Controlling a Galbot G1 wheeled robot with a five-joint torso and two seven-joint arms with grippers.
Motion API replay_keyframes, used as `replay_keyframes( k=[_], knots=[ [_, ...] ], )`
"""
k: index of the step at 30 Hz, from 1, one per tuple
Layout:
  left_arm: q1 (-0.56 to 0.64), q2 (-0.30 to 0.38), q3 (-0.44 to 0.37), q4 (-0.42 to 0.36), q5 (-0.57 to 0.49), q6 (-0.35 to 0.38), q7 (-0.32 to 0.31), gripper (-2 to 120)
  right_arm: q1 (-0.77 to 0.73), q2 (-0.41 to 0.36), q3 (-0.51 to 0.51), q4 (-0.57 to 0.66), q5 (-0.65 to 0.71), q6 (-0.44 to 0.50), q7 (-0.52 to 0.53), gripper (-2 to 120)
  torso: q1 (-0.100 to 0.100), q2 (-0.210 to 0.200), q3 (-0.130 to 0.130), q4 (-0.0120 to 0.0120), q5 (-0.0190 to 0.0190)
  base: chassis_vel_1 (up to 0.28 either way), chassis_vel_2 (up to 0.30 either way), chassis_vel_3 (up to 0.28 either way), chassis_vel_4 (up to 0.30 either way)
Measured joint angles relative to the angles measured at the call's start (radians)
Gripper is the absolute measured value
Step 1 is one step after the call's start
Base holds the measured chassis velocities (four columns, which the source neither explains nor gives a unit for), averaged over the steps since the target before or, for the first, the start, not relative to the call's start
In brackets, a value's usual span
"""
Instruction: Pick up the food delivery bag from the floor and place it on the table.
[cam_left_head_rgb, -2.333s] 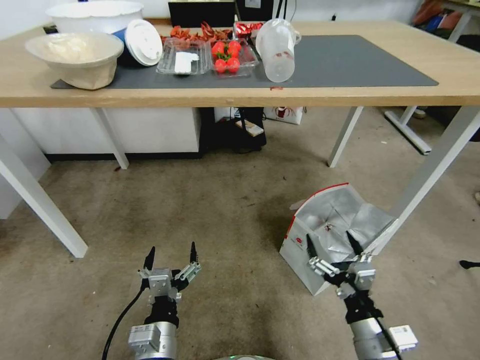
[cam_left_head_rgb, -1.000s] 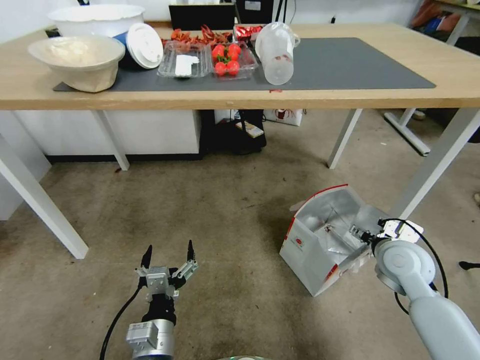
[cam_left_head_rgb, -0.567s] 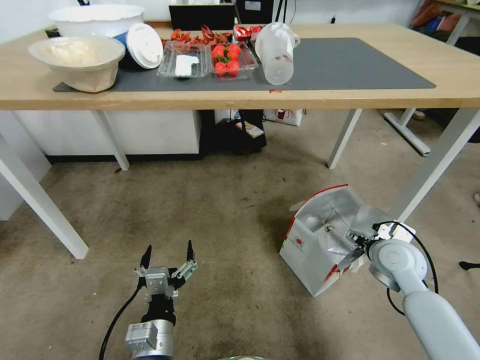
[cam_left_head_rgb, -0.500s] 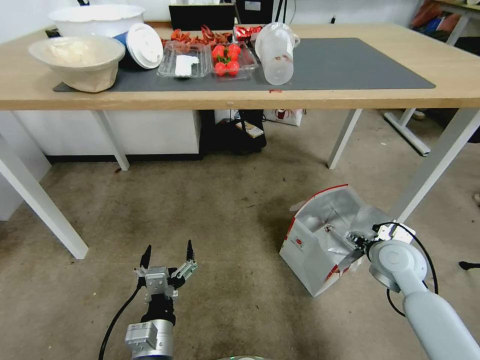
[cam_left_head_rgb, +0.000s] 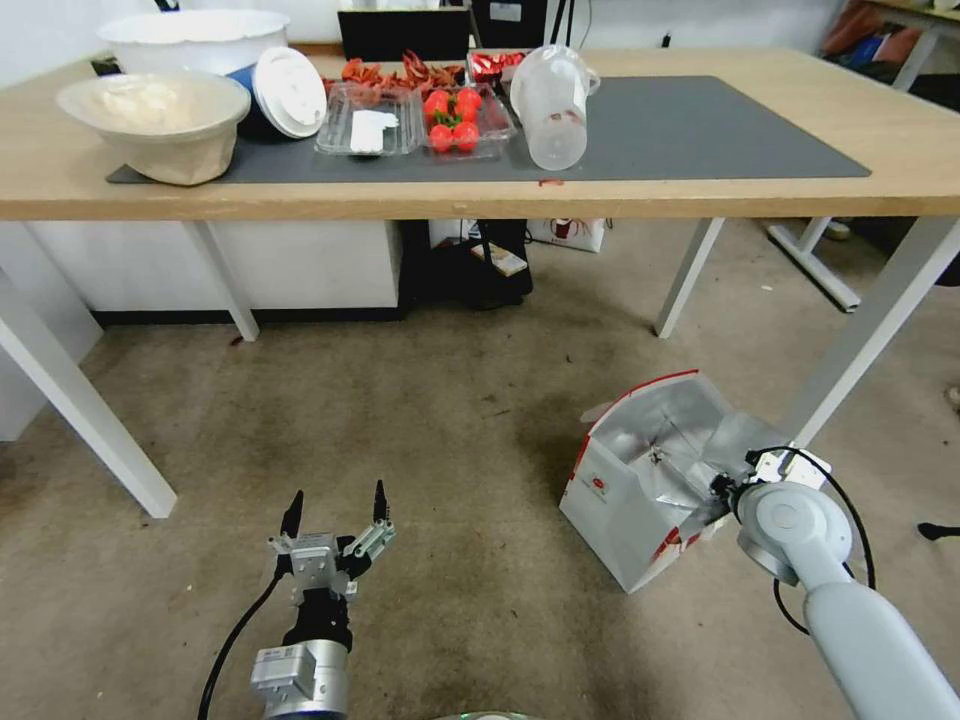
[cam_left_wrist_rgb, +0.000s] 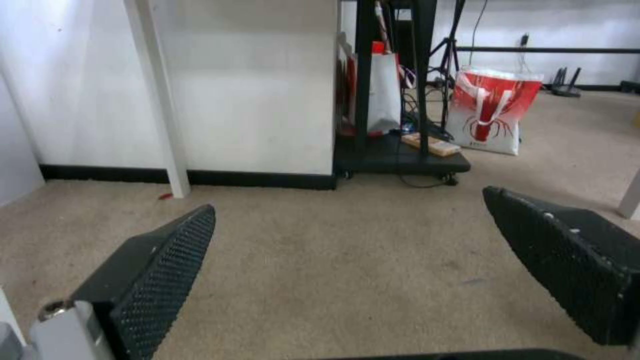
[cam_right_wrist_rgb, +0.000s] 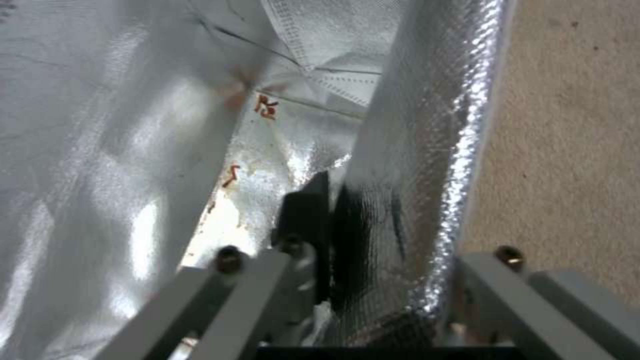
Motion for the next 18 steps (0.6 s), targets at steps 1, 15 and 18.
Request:
replay_keyframes(
  k=[1,15,18],
  knots=[
    [0.0,0.0,0.0,0.0,0.0,0.0,0.0,100,0.0,0.0,0.0,0.0,0.0,0.0,0.0,12,0.0,0.0,0.0,0.0,0.0,0.0,0.0,0.0,0.0],
    [-0.014,0.078,-0.052,0.002,-0.027,0.013,0.073,100,-0.059,-0.097,0.006,0.081,-0.008,-0.01,-0.147,0,0.0,0.0,0.0,0.0001,0.0,0.0,0.0,0.0,0.0],
    [-0.018,0.118,-0.057,0.006,-0.039,0.012,0.095,100,-0.109,-0.171,0.017,0.131,-0.028,-0.031,-0.305,0,0.0,0.0,0.0,-0.0002,0.0,0.0,0.0,0.0,0.0]
  ],
)
